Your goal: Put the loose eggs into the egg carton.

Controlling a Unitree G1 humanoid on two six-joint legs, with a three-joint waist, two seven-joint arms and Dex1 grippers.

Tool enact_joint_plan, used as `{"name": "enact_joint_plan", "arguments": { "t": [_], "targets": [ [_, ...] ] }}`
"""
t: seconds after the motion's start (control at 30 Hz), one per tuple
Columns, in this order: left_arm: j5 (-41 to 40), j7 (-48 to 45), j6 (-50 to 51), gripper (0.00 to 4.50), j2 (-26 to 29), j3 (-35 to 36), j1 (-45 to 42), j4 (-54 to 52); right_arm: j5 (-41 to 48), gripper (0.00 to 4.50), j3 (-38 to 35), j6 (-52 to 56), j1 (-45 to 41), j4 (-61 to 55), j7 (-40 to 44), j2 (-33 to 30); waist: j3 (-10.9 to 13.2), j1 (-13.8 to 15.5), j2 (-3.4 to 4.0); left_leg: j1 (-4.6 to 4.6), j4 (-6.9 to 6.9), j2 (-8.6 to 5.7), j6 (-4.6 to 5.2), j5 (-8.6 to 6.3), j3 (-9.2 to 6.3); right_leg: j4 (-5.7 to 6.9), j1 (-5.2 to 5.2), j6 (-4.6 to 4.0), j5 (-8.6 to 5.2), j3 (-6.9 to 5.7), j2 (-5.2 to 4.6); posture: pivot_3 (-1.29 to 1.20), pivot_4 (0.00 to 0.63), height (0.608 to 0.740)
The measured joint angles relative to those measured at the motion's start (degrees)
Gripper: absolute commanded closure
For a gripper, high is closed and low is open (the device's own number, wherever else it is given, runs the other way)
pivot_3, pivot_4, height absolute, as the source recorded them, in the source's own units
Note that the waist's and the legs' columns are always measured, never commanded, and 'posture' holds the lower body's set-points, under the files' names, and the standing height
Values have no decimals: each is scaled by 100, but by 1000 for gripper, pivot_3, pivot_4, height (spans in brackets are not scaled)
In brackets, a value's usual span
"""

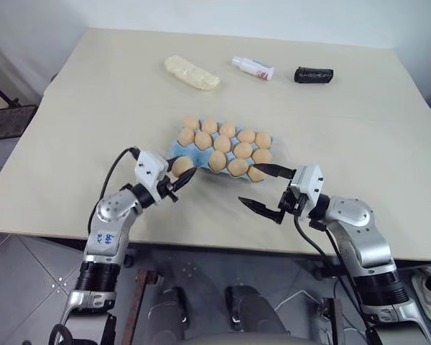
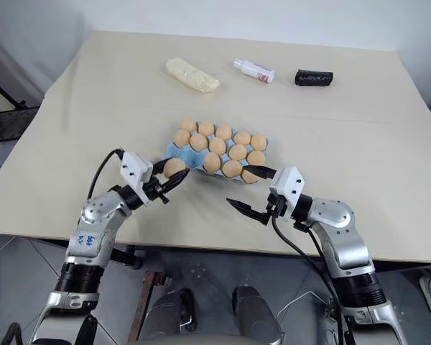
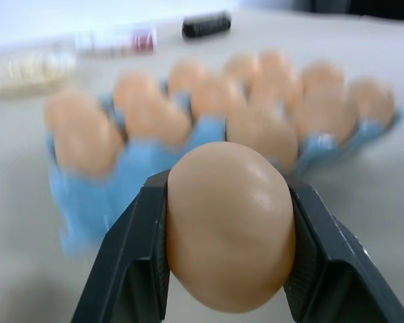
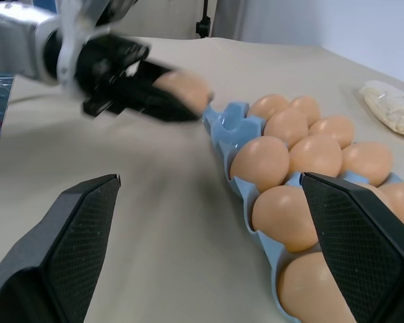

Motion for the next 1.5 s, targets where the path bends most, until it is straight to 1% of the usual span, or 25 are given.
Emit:
{"name": "enact_joint_plan", "arguments": {
  "t": [0.1,0.23,0.3,0.33,0.37,0.4,0.5,0.53,0.63,0.73,0.83,0.9,0.97,1.1,1.2,1.33,1.5],
  "targets": [
    [136,38,-187,2787,-173,-114,-534,528,0,0,2,-1,7,-83,-46,18,0,2,0,0,4,-3,1,-1,2,-2,2,5,3,4,-2,0,150,740],
    [383,72,-525,2787,-351,-214,-1112,1622,-4,0,3,4,21,-107,-127,18,0,-34,0,-1,5,-3,0,-2,6,-2,-2,5,3,7,5,0,150,740],
    [427,23,-689,2094,-393,-246,-1243,1933,-4,0,3,5,25,-133,-161,18,0,-49,0,-1,1,-1,-3,-3,7,-2,-5,4,2,7,10,0,150,740],
    [429,12,-764,1858,-405,-248,-1268,1988,-4,0,3,6,27,-157,-189,18,0,-52,0,-1,0,2,-5,-3,7,-2,-5,3,2,7,11,0,150,740],
    [432,-13,-815,1476,-403,-246,-1275,1992,-4,0,3,7,31,-198,-224,18,0,-51,0,-1,0,6,-8,-4,7,-2,-5,3,1,8,12,0,150,740],
    [431,-26,-830,1264,-400,-246,-1274,1992,-4,0,3,7,32,-214,-234,18,0,-49,0,-1,0,7,-8,-4,7,-2,-5,3,1,8,12,0,150,740],
    [411,-123,-848,286,-335,-233,-1138,1856,-3,0,4,10,84,-292,-269,19,0,-47,0,-1,0,8,-8,-3,10,-2,-5,5,0,9,10,0,150,740],
    [387,-174,-844,12,-267,-214,-965,1648,-3,0,4,11,121,-314,-291,20,0,-55,0,-1,0,10,-8,-3,13,-2,-5,5,0,10,10,0,150,740],
    [249,-371,-763,12,41,-107,-398,940,-4,0,7,18,217,-321,-325,22,1,-64,1,0,1,15,-9,-3,13,0,-5,5,0,11,11,0,150,740],
    [10,-598,-662,12,489,166,215,186,-4,0,14,16,214,-311,-324,22,1,-61,1,2,0,17,-13,1,11,6,-5,4,0,10,10,0,150,740],
    [-321,-910,-675,12,1026,619,1044,-527,2,0,25,13,193,-290,-265,22,1,-76,2,7,-5,15,-13,0,12,7,-3,3,0,12,5,0,150,740],
    [-479,-1017,-667,12,1284,1033,1586,-703,5,0,27,12,177,-264,-202,22,1,-69,1,8,-9,12,-12,-1,10,6,-4,0,-2,9,-1,0,150,740],
    [-614,-988,-672,12,1401,1502,2115,-771,8,0,50,12,117,-219,-121,35,1,-68,1,7,-10,10,-25,-16,6,3,-3,-2,-3,6,-6,0,150,740],
    [-661,-669,-718,12,1394,2190,2802,-771,12,0,68,12,30,-117,-10,74,0,-48,-1,1,-11,4,-13,-32,-2,-7,0,-5,-3,-2,-18,0,150,740],
    [-665,-344,-705,12,1282,2451,3039,-768,12,0,68,12,-18,-32,71,87,0,-43,-1,0,-11,2,9,-45,-3,-11,3,-5,-3,-5,-21,0,150,740],
    [-677,-237,-657,12,1146,2399,3039,-770,12,0,67,11,-149,87,153,108,0,-56,-1,0,-13,3,8,-45,-3,-11,2,-7,-3,-5,-18,0,150,740],
    [-605,31,-428,12,1074,2049,2380,-734,10,0,71,10,-249,165,198,122,-1,-41,-1,-1,-15,2,6,-42,-7,-10,2,-9,-3,-10,-15,0,150,740]
  ]
}}
